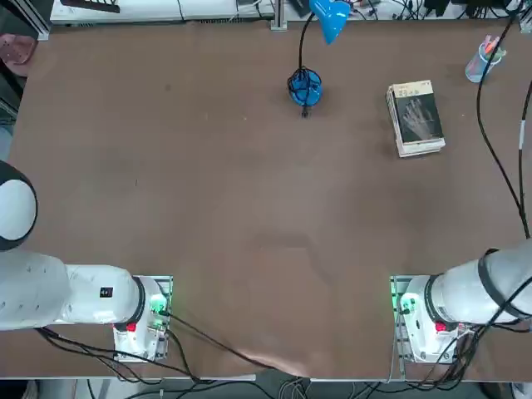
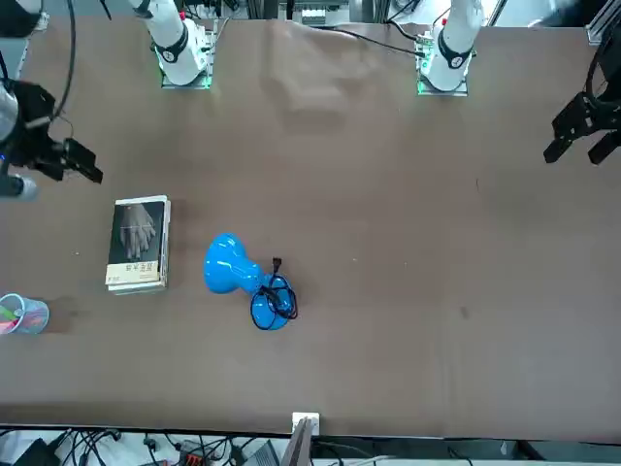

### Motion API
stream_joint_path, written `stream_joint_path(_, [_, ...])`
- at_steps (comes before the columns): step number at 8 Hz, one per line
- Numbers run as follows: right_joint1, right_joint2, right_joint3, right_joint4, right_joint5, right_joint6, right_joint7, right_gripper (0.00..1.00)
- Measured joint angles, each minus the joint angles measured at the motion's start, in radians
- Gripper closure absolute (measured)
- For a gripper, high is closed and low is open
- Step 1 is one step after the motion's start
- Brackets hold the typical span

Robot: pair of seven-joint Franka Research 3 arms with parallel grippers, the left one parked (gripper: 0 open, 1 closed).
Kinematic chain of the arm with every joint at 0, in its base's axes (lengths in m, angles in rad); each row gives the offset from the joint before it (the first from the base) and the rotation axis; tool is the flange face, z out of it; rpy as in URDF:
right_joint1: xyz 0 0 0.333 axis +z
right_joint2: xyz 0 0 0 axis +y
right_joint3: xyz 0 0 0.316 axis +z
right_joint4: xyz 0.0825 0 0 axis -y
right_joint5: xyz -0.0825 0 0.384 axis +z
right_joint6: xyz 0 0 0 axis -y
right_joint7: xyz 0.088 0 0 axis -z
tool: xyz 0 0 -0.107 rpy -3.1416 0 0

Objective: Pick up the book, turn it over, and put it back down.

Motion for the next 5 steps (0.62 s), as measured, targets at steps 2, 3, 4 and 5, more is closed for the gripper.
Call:
stream_joint_path(2, [0.000, -0.128, 0.001, -0.150, 0.001, 0.024, 0.000, 0.00])
stream_joint_path(3, [-0.001, -0.178, 0.001, -0.195, 0.001, 0.025, 0.000, 0.00])
stream_joint_path(4, [-0.011, -0.205, 0.002, -0.216, 0.009, 0.027, 0.000, 0.00])
stream_joint_path(5, [-0.027, -0.213, 0.002, -0.219, 0.041, 0.031, 0.000, 0.00])
